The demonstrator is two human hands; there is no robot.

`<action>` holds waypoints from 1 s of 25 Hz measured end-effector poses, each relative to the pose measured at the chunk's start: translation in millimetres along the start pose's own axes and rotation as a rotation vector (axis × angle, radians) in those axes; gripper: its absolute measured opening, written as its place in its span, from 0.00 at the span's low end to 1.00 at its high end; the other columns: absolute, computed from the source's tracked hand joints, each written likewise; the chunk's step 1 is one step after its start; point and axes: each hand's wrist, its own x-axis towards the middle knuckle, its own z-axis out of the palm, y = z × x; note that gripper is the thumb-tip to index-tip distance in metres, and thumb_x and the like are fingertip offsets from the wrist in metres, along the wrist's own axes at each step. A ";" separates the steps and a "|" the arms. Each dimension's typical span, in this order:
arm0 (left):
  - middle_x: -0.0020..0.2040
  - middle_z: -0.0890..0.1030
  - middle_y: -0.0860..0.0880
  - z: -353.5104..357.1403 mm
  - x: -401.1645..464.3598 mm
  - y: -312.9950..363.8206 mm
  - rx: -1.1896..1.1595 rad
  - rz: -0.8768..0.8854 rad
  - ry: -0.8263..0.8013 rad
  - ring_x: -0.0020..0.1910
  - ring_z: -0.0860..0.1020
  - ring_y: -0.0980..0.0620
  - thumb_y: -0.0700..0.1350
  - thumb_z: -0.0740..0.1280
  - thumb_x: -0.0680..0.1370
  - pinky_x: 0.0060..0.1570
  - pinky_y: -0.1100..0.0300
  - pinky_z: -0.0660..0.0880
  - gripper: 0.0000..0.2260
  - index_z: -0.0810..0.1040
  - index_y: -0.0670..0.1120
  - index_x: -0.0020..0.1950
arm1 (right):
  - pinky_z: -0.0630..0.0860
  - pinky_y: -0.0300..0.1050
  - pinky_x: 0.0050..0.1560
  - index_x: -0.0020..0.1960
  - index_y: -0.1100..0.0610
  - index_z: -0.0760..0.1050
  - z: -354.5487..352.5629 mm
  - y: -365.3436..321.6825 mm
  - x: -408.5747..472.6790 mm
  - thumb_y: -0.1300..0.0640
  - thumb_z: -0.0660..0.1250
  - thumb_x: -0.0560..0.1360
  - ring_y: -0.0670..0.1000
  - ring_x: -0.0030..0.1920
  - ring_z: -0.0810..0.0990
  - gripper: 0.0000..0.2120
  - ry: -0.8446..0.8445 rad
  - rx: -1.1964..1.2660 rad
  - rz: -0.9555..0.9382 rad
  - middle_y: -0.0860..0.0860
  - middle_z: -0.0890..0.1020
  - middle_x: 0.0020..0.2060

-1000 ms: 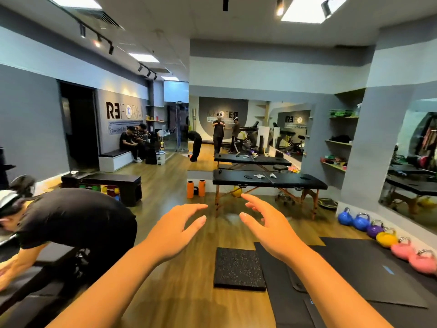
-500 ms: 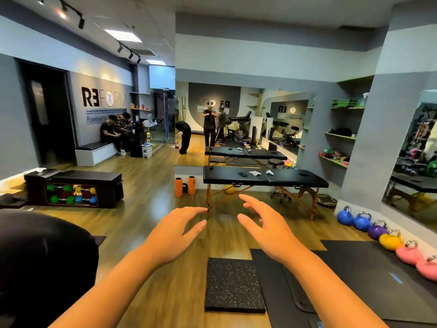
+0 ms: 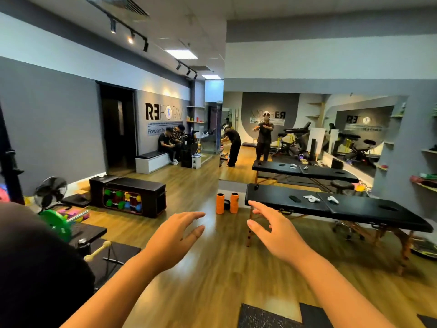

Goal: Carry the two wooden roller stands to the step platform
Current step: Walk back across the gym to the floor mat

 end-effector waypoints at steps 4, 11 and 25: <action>0.69 0.72 0.65 28.0 67.9 -15.4 0.037 -0.067 0.043 0.71 0.70 0.60 0.65 0.58 0.82 0.63 0.67 0.65 0.22 0.69 0.63 0.75 | 0.70 0.44 0.67 0.77 0.33 0.64 3.5 44.6 96.1 0.38 0.63 0.81 0.34 0.67 0.70 0.25 -0.058 0.033 -0.099 0.34 0.74 0.67; 0.71 0.74 0.62 73.4 182.4 -104.8 0.079 -0.163 0.073 0.72 0.70 0.59 0.64 0.58 0.83 0.66 0.61 0.69 0.20 0.69 0.64 0.75 | 0.71 0.47 0.68 0.74 0.29 0.65 63.3 111.5 255.0 0.36 0.64 0.79 0.37 0.70 0.70 0.24 -0.150 0.170 -0.155 0.35 0.75 0.67; 0.71 0.77 0.58 88.9 429.9 -311.6 0.162 -0.227 0.125 0.70 0.72 0.57 0.59 0.61 0.84 0.65 0.61 0.69 0.21 0.71 0.58 0.76 | 0.72 0.46 0.63 0.76 0.32 0.64 188.7 181.2 579.1 0.38 0.64 0.81 0.40 0.62 0.73 0.25 -0.239 0.177 -0.224 0.39 0.76 0.64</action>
